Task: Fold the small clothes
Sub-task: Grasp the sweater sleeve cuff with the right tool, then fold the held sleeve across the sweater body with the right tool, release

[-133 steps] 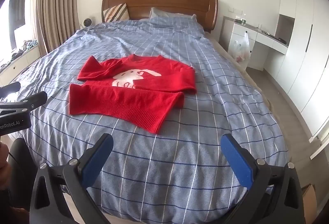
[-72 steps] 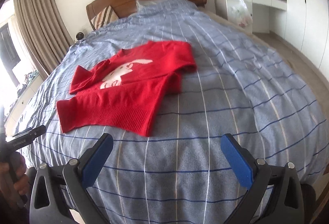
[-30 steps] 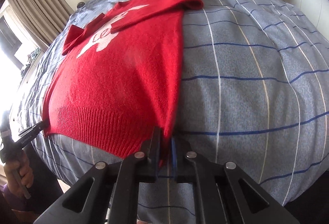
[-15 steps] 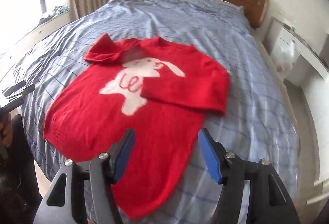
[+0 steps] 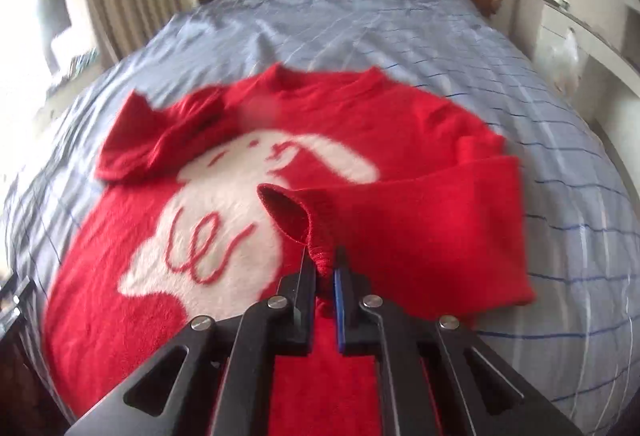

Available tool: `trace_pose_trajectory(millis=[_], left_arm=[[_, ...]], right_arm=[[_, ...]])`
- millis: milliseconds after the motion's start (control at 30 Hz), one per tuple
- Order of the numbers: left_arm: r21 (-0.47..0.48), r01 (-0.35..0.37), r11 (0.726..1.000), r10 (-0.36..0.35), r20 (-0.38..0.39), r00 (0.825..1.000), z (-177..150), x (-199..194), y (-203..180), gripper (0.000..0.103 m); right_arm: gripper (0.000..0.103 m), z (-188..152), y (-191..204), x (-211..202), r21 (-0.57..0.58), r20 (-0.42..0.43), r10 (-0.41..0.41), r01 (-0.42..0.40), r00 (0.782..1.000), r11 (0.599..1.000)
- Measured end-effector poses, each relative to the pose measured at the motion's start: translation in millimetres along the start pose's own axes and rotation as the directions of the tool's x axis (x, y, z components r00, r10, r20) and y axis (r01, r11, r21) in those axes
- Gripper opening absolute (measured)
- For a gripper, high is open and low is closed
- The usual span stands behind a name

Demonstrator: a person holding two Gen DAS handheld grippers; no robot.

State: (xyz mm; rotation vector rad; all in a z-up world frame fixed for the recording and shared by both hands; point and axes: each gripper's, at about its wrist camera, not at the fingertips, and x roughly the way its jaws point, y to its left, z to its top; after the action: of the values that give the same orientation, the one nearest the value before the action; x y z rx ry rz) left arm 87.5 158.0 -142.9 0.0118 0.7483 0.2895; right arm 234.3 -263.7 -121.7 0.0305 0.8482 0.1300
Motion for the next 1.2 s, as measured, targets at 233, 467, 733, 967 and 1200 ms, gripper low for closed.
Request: trace_pose_trajectory(millis=[233, 467, 733, 967, 1200], left_arm=[[-0.029, 0.012, 0.999, -0.013, -0.034, 0.999, -1.8, 4.1, -0.3, 0.075], [-0.055, 0.024, 0.998, -0.027, -0.054, 0.998, -3.9, 9.2, 1.4, 0.075], [-0.059, 0.018, 0.998, -0.022, -0.062, 0.998, -5.5, 10.8, 3.4, 0.077], [-0.054, 0.018, 0.998, -0.022, -0.066, 0.998, -5.4, 12.2, 1.8, 0.078], [-0.035, 0.003, 0.999, -0.006, -0.066, 0.998, -5.8, 13.8, 0.3, 0.081]], right_arm=[[0.007, -28.2, -203.7, -107.6, 0.429, 0.1, -0.158, 0.1, 0.982, 0.898], [0.012, -113.0, -306.3, -110.0, 0.678, 0.063, -0.108, 0.037, 0.992, 0.734], [0.022, -136.5, -326.0, -102.4, 0.782, 0.204, 0.01, -0.169, 0.979, 0.599], [0.002, -152.2, -345.7, -109.7, 0.808, 0.038, -0.156, 0.062, 0.987, 0.585], [0.005, -159.8, -341.7, -109.5, 0.783, 0.037, -0.167, 0.075, 0.985, 0.617]])
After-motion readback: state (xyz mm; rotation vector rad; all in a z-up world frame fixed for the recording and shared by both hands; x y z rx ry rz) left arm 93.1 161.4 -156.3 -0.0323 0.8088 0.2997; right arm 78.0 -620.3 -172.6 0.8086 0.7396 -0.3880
